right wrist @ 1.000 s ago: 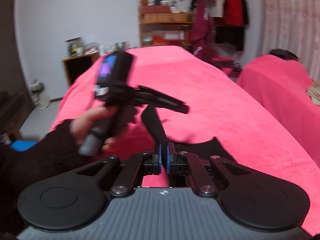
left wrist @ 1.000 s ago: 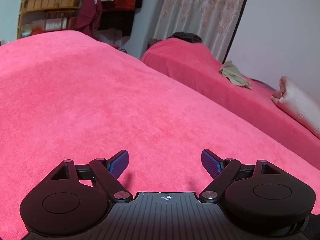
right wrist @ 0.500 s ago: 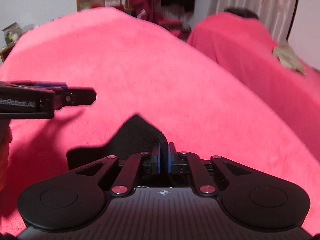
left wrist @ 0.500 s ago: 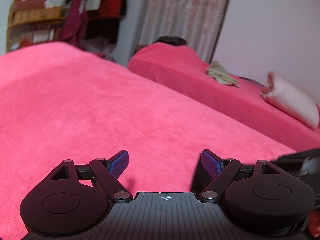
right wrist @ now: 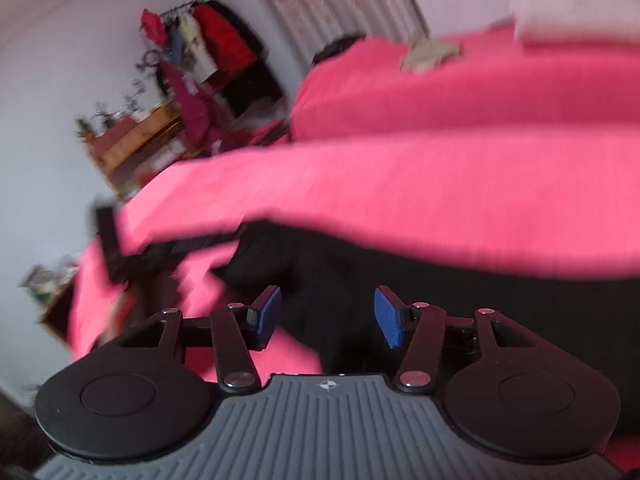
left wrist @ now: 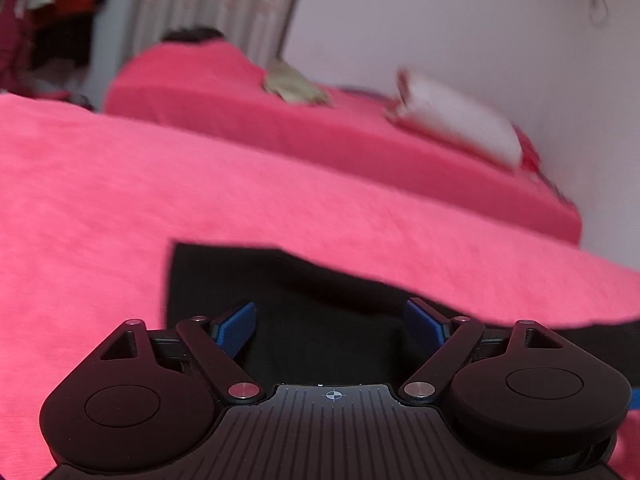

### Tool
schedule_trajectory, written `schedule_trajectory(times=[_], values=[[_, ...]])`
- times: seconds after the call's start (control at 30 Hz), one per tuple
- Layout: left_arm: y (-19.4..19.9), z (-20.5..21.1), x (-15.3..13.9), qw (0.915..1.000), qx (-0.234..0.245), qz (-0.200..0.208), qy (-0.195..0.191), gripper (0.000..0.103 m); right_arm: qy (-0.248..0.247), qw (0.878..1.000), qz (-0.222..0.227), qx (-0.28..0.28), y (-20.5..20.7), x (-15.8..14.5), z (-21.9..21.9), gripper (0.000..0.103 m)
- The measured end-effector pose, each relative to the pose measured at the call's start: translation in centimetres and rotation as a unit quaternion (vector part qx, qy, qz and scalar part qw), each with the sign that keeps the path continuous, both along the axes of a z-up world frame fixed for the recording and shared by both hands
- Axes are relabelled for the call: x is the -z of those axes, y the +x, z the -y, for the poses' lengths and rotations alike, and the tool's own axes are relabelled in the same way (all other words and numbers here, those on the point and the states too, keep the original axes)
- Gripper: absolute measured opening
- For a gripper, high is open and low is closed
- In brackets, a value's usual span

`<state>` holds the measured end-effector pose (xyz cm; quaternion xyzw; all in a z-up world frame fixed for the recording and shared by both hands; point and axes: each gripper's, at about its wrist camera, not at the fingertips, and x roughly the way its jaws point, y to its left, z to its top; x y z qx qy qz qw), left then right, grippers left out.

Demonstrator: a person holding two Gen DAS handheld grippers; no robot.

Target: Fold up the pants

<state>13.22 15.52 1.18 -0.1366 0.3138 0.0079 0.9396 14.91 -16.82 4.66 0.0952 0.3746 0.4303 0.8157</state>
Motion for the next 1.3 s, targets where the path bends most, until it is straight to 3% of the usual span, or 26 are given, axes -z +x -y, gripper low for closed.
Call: schedule_trajectory(times=[0.07,0.2,0.3,0.37,0.43,0.47,0.5,0.57,0.63,0.67,0.7,0.73,0.77,0.8,0.83,0.87,0.9,1.0,1.03,1.1,1.13,1.2,1.3], values=[[0.8,0.1,1.3,0.9997,-0.004,-0.019,0.017,0.103,-0.010,1.000,0.018,-0.005,-1.7,0.4,0.0,0.058],[0.5,0.7,1.6,0.9988,0.004,-0.010,0.047,0.103,-0.020,1.000,0.016,0.004,-0.9,1.2,-1.6,0.058],[0.5,1.1,1.6,0.9979,0.006,-0.012,0.063,0.103,-0.003,0.998,-0.048,0.047,1.0,3.0,-1.7,0.058],[0.5,0.9,1.7,0.9982,0.007,-0.011,0.059,0.103,0.046,0.993,-0.078,0.070,1.9,3.4,-1.2,0.060],[0.5,0.7,1.7,0.9986,0.007,-0.010,0.051,0.103,0.045,0.995,-0.083,0.038,1.9,3.6,-2.5,0.067],[0.4,0.6,1.6,0.9988,0.007,-0.009,0.047,0.103,0.018,0.998,-0.054,0.002,1.3,3.3,-3.7,0.077],[0.4,0.6,1.6,0.9990,0.007,-0.009,0.044,0.103,-0.020,0.999,-0.009,-0.033,0.5,3.0,-5.2,0.081],[0.3,0.5,1.6,0.9990,0.007,-0.008,0.044,0.103,-0.080,0.992,0.061,-0.080,-0.6,2.8,-7.5,0.088],[0.4,0.6,1.5,0.9990,0.007,-0.008,0.045,0.103,-0.118,0.982,0.114,-0.098,-0.5,3.1,-8.8,0.086],[0.4,0.6,1.5,0.9989,0.007,-0.008,0.045,0.103,-0.124,0.978,0.140,-0.088,0.0,3.2,-8.9,0.081],[0.4,0.6,1.5,0.9990,0.007,-0.008,0.044,0.103,-0.119,0.981,0.138,-0.066,1.0,3.5,-8.7,0.079],[0.4,0.6,1.5,0.9990,0.007,-0.008,0.044,0.103,-0.098,0.989,0.103,-0.049,2.2,4.0,-8.4,0.078],[0.4,0.6,1.5,0.9989,0.007,-0.008,0.045,0.103,-0.075,0.994,0.055,-0.057,3.1,4.7,-8.4,0.078],[0.3,0.5,1.5,0.9990,0.008,-0.007,0.044,0.103,-0.064,0.994,0.044,-0.078,3.0,5.1,-8.6,0.078],[0.3,0.5,1.5,0.9990,0.008,-0.007,0.042,0.103,-0.061,0.991,0.051,-0.107,2.3,5.0,-9.0,0.076],[0.3,0.4,1.5,0.9991,0.008,-0.007,0.041,0.103,-0.049,0.988,0.025,-0.144,1.8,4.8,-9.3,0.070],[0.3,0.5,1.4,0.9992,0.009,-0.006,0.040,0.103,-0.035,0.987,0.004,-0.159,1.1,4.4,-9.3,0.070],[0.2,0.3,1.3,0.9994,0.014,-0.003,0.030,0.103,0.001,0.970,0.041,-0.241,-2.2,2.4,-8.2,0.073],[0.3,0.3,1.3,0.9993,0.014,-0.004,0.033,0.103,-0.003,0.968,0.034,-0.250,-2.5,2.7,-8.1,0.073],[0.3,0.5,1.3,0.9990,0.014,-0.006,0.043,0.103,-0.063,0.975,0.012,-0.213,-1.8,4.2,-8.7,0.072],[0.2,0.6,1.3,0.9988,0.015,-0.006,0.047,0.103,-0.061,0.979,0.009,-0.196,-1.6,4.4,-8.4,0.064],[0.1,0.7,1.3,0.9983,0.014,-0.008,0.056,0.103,-0.039,0.983,-0.012,-0.179,-1.5,4.0,-7.3,0.069],[-0.1,0.7,1.3,0.9975,0.010,-0.014,0.069,0.103,-0.023,0.988,0.009,-0.153,-2.2,2.8,-4.5,0.073]])
